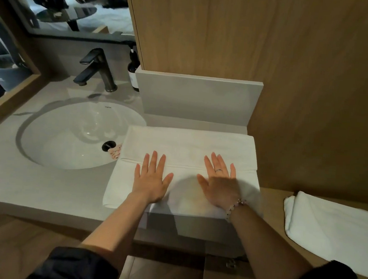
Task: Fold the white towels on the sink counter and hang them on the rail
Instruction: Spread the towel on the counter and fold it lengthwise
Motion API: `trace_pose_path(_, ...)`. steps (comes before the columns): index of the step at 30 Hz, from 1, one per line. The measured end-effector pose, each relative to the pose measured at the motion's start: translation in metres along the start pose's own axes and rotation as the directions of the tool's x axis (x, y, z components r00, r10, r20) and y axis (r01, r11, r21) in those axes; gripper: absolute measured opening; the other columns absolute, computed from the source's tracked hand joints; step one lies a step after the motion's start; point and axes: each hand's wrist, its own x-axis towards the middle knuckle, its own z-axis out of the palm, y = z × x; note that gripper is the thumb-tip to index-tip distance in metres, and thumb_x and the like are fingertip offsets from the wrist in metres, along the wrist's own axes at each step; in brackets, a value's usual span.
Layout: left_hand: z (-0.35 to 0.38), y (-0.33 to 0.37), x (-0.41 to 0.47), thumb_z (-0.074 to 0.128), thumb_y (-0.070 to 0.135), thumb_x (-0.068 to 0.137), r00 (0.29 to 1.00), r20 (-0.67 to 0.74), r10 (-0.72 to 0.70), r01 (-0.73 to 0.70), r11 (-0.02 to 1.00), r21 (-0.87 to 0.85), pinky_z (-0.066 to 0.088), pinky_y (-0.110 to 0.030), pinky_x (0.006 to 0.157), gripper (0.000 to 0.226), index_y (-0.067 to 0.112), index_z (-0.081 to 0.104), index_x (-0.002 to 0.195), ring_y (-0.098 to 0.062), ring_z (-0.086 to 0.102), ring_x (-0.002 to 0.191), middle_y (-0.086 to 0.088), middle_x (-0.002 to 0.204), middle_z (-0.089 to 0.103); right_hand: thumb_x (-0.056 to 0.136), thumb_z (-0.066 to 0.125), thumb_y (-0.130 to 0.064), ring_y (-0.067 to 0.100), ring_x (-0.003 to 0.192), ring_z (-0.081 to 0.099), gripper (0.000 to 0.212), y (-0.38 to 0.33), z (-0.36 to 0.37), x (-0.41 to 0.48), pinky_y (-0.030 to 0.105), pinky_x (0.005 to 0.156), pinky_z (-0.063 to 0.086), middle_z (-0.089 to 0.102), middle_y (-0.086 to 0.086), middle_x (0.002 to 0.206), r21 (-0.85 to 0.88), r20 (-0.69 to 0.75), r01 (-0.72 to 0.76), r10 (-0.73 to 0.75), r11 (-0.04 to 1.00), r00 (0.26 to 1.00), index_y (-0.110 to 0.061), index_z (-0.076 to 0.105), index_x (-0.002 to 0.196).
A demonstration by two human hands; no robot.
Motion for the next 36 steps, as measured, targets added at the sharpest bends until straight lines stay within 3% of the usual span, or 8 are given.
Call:
trace_pose_path(4, -0.002, -0.002, 0.014, 0.014, 0.051, 0.098, 1.000, 0.007, -0.005, 0.005, 1.000, -0.016, -0.013, -0.045, 0.114, 0.064, 0.023, -0.015, 0.148, -0.025, -0.023, 0.142, -0.003, 0.155, -0.025, 0.095, 0.011, -0.058, 0.021, 0.147, -0.007, 0.067, 0.002, 0.000, 0.014, 0.043, 0.114, -0.010, -0.009, 0.001, 0.159, -0.051, 0.031, -0.006, 0.007, 0.999, 1.000, -0.024, -0.003, 0.151)
trace_pose_path(14, -0.006, -0.008, 0.036, 0.020, 0.052, 0.098, 0.998, -0.042, 0.045, -0.047, 0.997, -0.054, -0.006, -0.047, 0.115, 0.066, 0.021, -0.006, 0.150, -0.026, -0.017, 0.144, -0.005, 0.158, -0.016, 0.090, 0.011, -0.060, 0.021, 0.147, -0.004, 0.072, -0.005, 0.000, 0.031, 0.043, 0.114, -0.009, -0.004, 0.001, 0.159, -0.026, 0.027, -0.078, 0.079, 0.997, 0.997, -0.024, 0.005, 0.152)
trace_pose_path(20, -0.010, -0.016, 0.040, 0.023, 0.052, 0.098, 0.995, 0.019, 0.095, -0.093, 0.992, -0.086, -0.009, -0.043, 0.115, 0.068, 0.022, -0.009, 0.150, -0.025, -0.018, 0.144, -0.004, 0.157, -0.020, 0.096, 0.013, -0.057, 0.020, 0.145, -0.017, 0.067, -0.013, -0.006, 0.031, 0.045, 0.115, -0.012, -0.019, -0.002, 0.157, -0.046, 0.119, -0.194, 0.198, 0.980, 0.973, -0.026, -0.011, 0.150)
trace_pose_path(24, -0.017, -0.029, 0.031, 0.033, 0.036, 0.101, 0.985, -0.050, 0.167, -0.174, 0.951, -0.255, -0.002, -0.034, 0.117, 0.060, 0.016, 0.005, 0.151, -0.020, -0.007, 0.146, -0.004, 0.159, -0.007, 0.098, 0.014, -0.052, 0.020, 0.146, -0.009, 0.064, -0.007, -0.008, 0.019, 0.041, 0.116, -0.007, -0.007, 0.001, 0.160, 0.011, 0.042, -0.237, 0.236, 0.972, 0.971, -0.021, -0.001, 0.152)
trace_pose_path(26, -0.019, -0.039, 0.021, 0.039, 0.029, 0.100, 0.987, -0.098, 0.124, -0.153, 0.900, -0.407, 0.001, -0.030, 0.117, 0.056, 0.016, 0.017, 0.150, -0.016, 0.001, 0.146, -0.001, 0.159, 0.003, 0.099, 0.020, -0.048, 0.022, 0.147, 0.004, 0.061, 0.006, -0.012, 0.009, 0.040, 0.118, 0.003, 0.010, 0.004, 0.159, 0.070, -0.031, -0.292, 0.294, 0.954, 0.955, -0.017, 0.012, 0.151)
trace_pose_path(29, -0.016, -0.058, 0.007, 0.049, 0.020, 0.095, 0.974, -0.228, 0.006, -0.105, 0.898, -0.427, 0.009, -0.029, 0.116, 0.048, 0.014, 0.038, 0.142, -0.019, 0.016, 0.144, -0.004, 0.156, 0.022, 0.098, 0.032, -0.042, 0.026, 0.141, 0.025, 0.055, 0.028, -0.020, -0.011, 0.043, 0.115, 0.024, 0.030, 0.008, 0.152, 0.177, -0.143, -0.387, 0.413, 0.905, 0.900, -0.015, 0.029, 0.145)
trace_pose_path(33, -0.009, -0.070, -0.009, 0.060, 0.014, 0.085, 0.920, -0.352, -0.172, -0.006, 0.892, -0.451, 0.027, -0.038, 0.110, 0.050, 0.004, 0.048, 0.133, -0.031, 0.036, 0.133, -0.017, 0.142, 0.043, 0.098, 0.038, -0.037, 0.033, 0.128, 0.042, 0.050, 0.037, -0.028, -0.029, 0.043, 0.101, 0.042, 0.037, 0.014, 0.146, 0.326, -0.061, -0.510, 0.556, 0.796, 0.829, -0.016, 0.030, 0.143)
trace_pose_path(36, -0.010, -0.064, -0.020, 0.065, 0.027, 0.084, 0.858, -0.352, -0.373, 0.179, 0.861, -0.477, 0.037, -0.042, 0.100, 0.060, 0.003, 0.042, 0.134, -0.035, 0.041, 0.125, -0.020, 0.134, 0.048, 0.099, 0.038, -0.037, 0.031, 0.123, 0.049, 0.048, 0.036, -0.027, -0.036, 0.043, 0.102, 0.037, 0.046, 0.011, 0.139, 0.338, -0.023, -0.534, 0.574, 0.775, 0.819, -0.019, 0.031, 0.143)
